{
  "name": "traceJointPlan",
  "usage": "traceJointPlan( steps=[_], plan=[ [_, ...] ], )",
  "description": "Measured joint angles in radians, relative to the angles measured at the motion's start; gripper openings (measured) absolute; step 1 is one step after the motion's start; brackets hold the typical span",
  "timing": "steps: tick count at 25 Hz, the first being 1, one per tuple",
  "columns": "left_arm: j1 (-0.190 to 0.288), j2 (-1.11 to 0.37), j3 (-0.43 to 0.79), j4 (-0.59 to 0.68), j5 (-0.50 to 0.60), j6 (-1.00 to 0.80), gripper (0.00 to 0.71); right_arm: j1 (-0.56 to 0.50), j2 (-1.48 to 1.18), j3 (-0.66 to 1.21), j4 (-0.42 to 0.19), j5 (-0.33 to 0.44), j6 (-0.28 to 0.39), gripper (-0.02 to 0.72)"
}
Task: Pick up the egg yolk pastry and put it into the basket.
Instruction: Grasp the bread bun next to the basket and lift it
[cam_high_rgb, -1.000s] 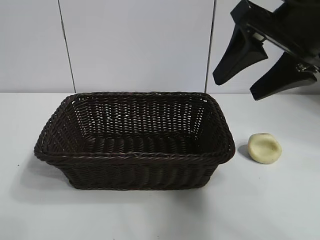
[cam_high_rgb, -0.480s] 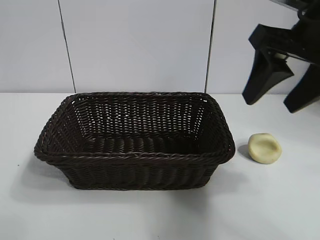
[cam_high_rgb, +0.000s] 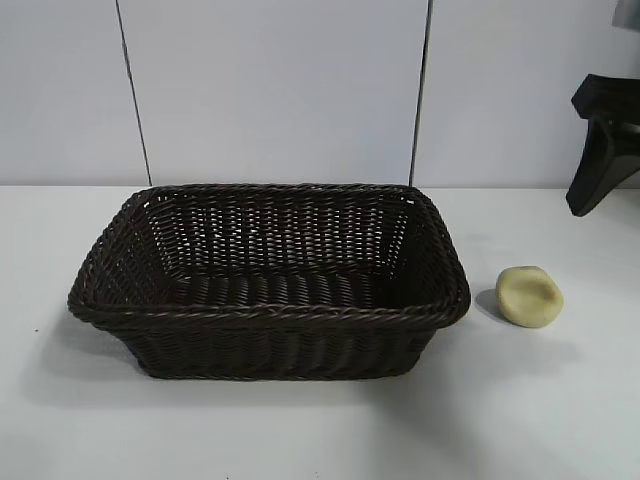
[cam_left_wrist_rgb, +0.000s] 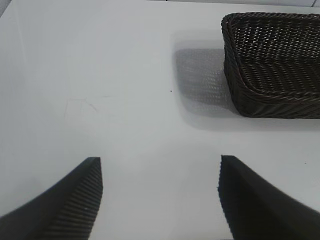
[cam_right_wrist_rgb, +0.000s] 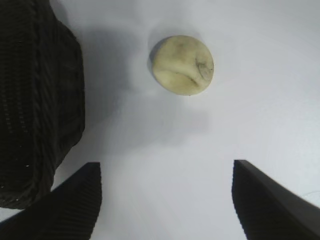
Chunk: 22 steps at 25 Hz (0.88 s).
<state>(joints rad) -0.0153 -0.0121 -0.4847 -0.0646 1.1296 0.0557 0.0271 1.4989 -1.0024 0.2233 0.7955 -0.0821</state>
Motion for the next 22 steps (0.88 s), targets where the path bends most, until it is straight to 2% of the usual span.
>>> traceJointPlan(
  steps=[16, 22],
  plan=[
    [0.0, 0.0, 0.0, 0.0, 0.0, 0.0, 0.487, 0.0, 0.269, -0.001, 0.022, -0.31, 0.008, 0.529],
    [0.0, 0.0, 0.0, 0.0, 0.0, 0.0, 0.487, -0.002, 0.353, -0.005, 0.042, -0.377, 0.008, 0.529]
  ],
)
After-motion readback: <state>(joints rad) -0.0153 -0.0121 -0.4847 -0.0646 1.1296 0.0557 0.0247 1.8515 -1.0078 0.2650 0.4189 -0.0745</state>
